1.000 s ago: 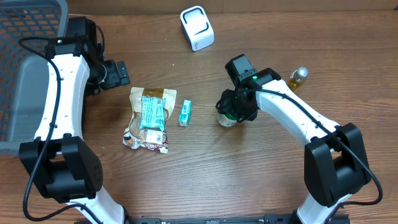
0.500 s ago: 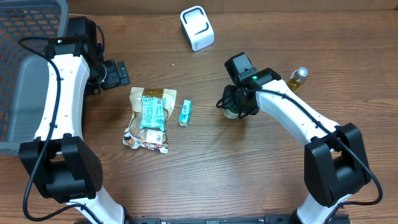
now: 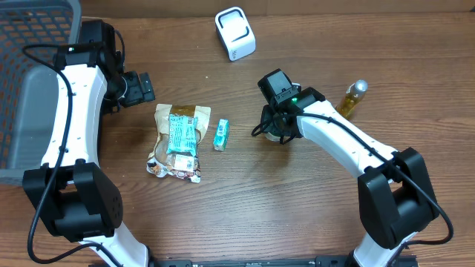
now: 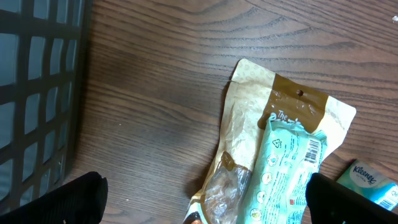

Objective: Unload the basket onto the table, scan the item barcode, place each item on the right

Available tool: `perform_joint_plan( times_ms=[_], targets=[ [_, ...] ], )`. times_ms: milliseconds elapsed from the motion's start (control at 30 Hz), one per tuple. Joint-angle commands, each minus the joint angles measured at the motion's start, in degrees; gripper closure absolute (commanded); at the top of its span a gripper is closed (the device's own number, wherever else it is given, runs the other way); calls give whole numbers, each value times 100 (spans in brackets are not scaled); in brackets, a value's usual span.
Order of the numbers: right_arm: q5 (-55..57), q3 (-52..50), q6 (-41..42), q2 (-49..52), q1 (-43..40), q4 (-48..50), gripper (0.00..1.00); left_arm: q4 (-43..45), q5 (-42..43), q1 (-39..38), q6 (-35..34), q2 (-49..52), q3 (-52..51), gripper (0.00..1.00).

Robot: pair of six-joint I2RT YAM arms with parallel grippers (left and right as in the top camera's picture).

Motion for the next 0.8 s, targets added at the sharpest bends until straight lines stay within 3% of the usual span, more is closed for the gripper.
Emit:
perform_joint_plan(
  times_ms=[0, 767],
  targets=[
    [146, -2, -2, -15, 20, 33, 73, 4, 44, -37, 87, -35, -26, 0],
    [144, -2, -4, -15, 20, -9, 54, 4, 42, -37, 87, -35, -26, 1]
  ],
)
